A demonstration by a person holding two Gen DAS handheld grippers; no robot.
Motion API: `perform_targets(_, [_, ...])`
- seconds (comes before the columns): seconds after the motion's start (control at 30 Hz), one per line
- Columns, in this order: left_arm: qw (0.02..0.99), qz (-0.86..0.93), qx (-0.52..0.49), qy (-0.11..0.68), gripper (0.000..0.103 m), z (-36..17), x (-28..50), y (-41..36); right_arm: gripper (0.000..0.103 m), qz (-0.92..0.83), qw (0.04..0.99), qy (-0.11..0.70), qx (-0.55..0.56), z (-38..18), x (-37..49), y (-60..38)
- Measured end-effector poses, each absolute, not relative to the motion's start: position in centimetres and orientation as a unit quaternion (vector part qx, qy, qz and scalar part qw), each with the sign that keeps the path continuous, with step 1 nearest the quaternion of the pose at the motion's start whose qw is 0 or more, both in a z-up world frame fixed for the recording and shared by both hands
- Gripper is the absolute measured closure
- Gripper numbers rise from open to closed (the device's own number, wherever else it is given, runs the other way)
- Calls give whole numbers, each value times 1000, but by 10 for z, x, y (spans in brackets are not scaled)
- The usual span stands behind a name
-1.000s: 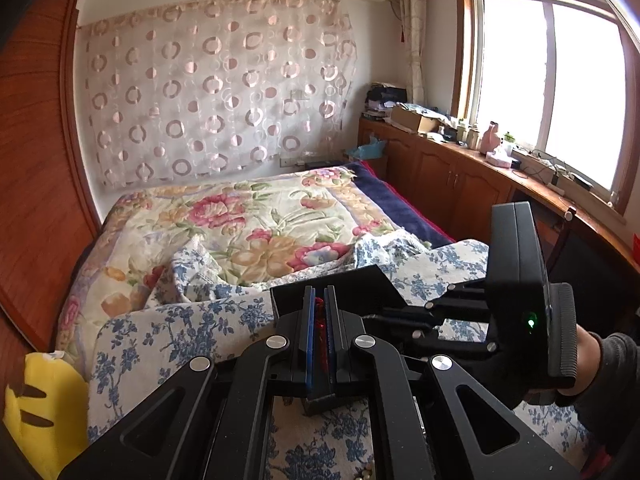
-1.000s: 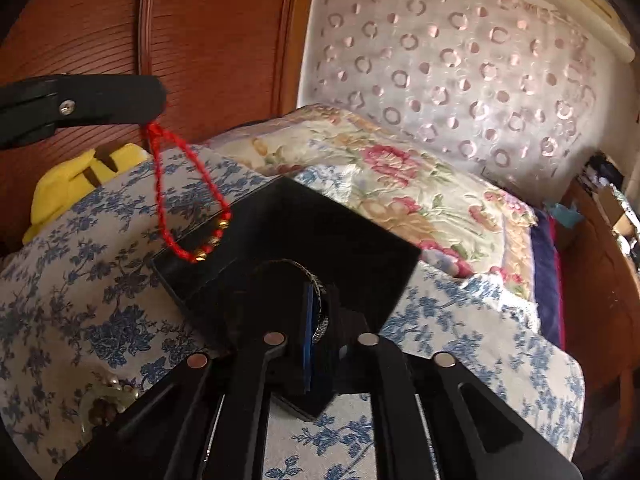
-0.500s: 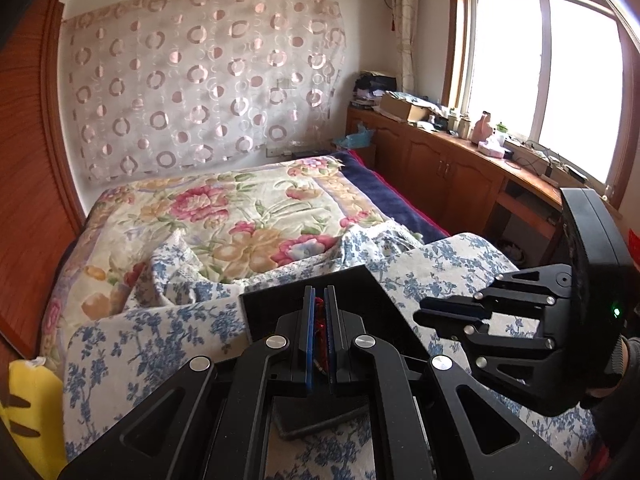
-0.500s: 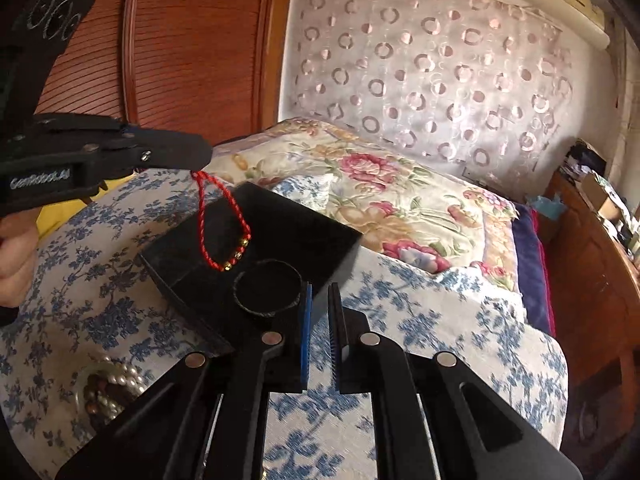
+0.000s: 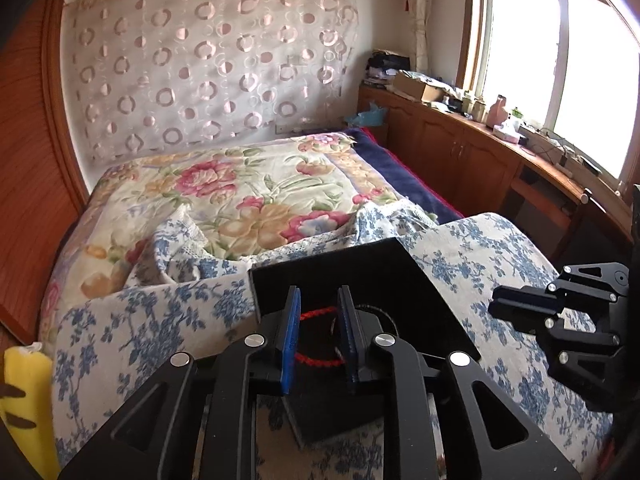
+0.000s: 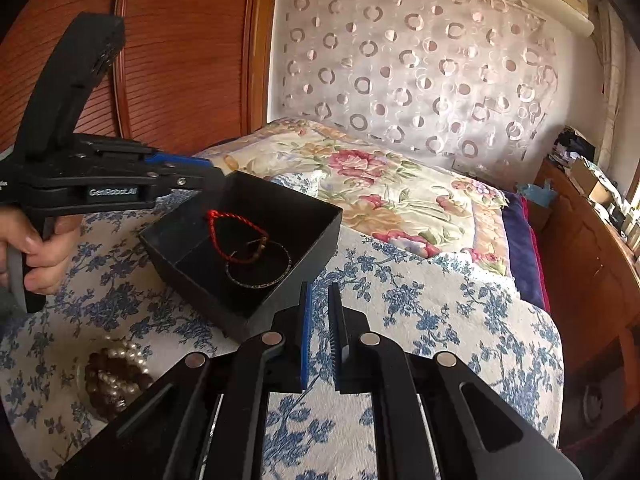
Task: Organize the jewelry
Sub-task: 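Carry the red bracelet into the black box with the left tool while the right drops the bangle in, then grasp the brown bead bracelet with the left tool while the right grasps the pearl necklace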
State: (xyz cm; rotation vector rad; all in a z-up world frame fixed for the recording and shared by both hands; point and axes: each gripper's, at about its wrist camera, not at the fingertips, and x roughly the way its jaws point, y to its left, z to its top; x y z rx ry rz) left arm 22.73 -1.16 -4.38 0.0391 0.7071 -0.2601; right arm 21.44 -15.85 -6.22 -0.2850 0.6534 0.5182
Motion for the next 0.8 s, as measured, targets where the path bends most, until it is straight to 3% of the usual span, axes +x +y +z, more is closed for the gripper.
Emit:
perform_targets(0.2, [933,-127,21,335,78,-36,192,-9,93,260,906,308,-129,-58,189,-160])
perform_targets(0.8, [928,-132,12,348,77,-59,97,-16,93,256,904,330,-94,-79,108,-183])
